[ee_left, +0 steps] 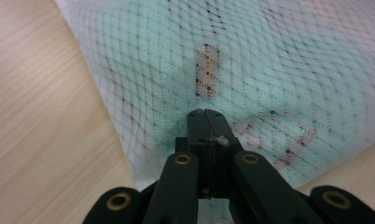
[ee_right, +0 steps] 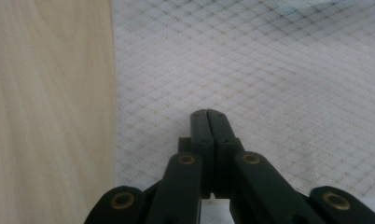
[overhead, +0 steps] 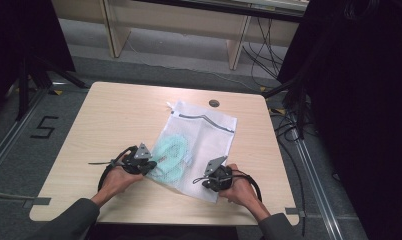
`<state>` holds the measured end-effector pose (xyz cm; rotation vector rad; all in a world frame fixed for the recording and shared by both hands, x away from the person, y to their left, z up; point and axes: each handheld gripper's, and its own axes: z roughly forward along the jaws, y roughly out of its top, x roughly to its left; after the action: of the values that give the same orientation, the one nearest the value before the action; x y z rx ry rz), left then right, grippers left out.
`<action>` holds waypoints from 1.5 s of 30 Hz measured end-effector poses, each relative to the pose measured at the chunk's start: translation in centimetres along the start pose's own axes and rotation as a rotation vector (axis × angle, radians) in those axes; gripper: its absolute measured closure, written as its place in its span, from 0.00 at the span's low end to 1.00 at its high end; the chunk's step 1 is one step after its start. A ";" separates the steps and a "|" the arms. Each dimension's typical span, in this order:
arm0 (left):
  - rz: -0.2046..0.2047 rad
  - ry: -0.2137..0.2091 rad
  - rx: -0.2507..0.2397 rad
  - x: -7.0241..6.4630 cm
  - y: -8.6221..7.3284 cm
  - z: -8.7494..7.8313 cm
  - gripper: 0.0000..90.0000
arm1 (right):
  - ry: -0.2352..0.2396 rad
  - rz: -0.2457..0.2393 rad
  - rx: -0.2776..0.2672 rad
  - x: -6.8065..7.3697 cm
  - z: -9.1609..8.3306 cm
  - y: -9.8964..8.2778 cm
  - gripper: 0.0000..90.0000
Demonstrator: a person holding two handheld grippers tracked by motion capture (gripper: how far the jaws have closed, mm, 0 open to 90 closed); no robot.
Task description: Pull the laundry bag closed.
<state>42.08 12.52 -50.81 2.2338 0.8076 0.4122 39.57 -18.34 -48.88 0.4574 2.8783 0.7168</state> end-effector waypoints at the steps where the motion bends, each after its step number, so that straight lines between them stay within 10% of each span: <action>1: 0.011 0.003 0.011 0.3 0.0 -0.1 0.99 | 0.006 -0.003 0.000 0.2 0.1 0.1 1.00; 45: 0.021 0.083 0.016 5.5 0.7 1.7 0.99 | 0.145 -0.174 -0.078 7.7 4.9 8.3 1.00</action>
<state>47.40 14.85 -51.18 2.2540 0.8331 0.5128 35.45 -6.72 -49.64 0.1477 2.9618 0.8610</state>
